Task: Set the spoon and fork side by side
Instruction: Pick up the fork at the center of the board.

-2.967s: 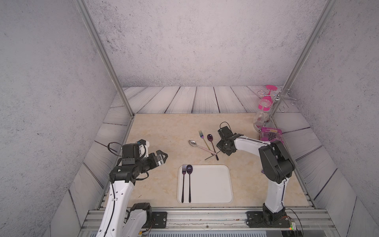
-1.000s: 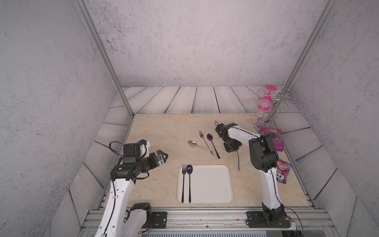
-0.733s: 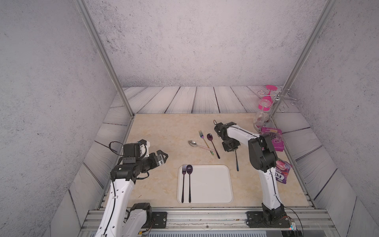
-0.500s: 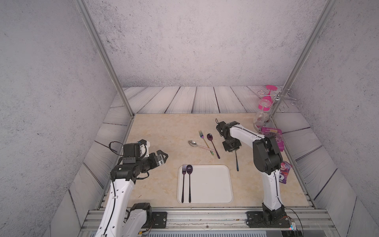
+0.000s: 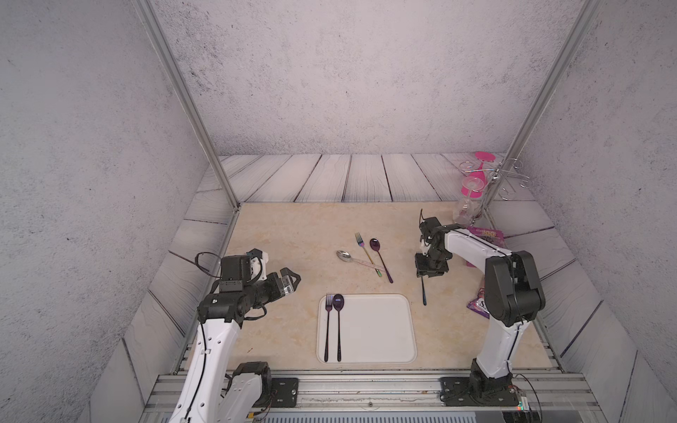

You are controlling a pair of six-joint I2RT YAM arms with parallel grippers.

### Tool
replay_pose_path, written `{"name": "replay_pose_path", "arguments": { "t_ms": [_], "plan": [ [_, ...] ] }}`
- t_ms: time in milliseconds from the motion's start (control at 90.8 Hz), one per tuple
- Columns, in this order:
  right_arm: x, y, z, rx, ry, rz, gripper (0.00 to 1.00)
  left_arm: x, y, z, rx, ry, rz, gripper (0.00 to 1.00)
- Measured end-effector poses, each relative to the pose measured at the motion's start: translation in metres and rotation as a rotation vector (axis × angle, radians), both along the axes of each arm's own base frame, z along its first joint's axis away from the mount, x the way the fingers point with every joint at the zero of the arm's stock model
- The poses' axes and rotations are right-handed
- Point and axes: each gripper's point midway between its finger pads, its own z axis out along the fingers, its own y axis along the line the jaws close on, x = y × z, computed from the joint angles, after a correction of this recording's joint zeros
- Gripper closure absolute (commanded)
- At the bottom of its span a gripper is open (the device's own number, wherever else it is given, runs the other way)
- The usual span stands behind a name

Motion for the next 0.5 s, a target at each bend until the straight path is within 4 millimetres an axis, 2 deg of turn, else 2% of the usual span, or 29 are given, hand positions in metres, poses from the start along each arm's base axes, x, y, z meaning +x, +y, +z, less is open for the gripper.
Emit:
{"name": "replay_pose_path", "arguments": {
  "t_ms": [198,341,495],
  "plan": [
    [0.007,0.003,-0.012,0.011,-0.003,-0.002,0.62,0.000,0.000,-0.001,0.000,0.003,0.000,0.01],
    [0.010,-0.005,-0.021,-0.025,0.006,-0.017,0.64,0.001,0.000,-0.002,0.000,0.008,0.000,0.01],
    [0.014,-0.008,-0.021,-0.042,-0.005,-0.023,0.75,0.001,0.000,-0.002,0.000,0.009,0.000,0.01]
  ]
}}
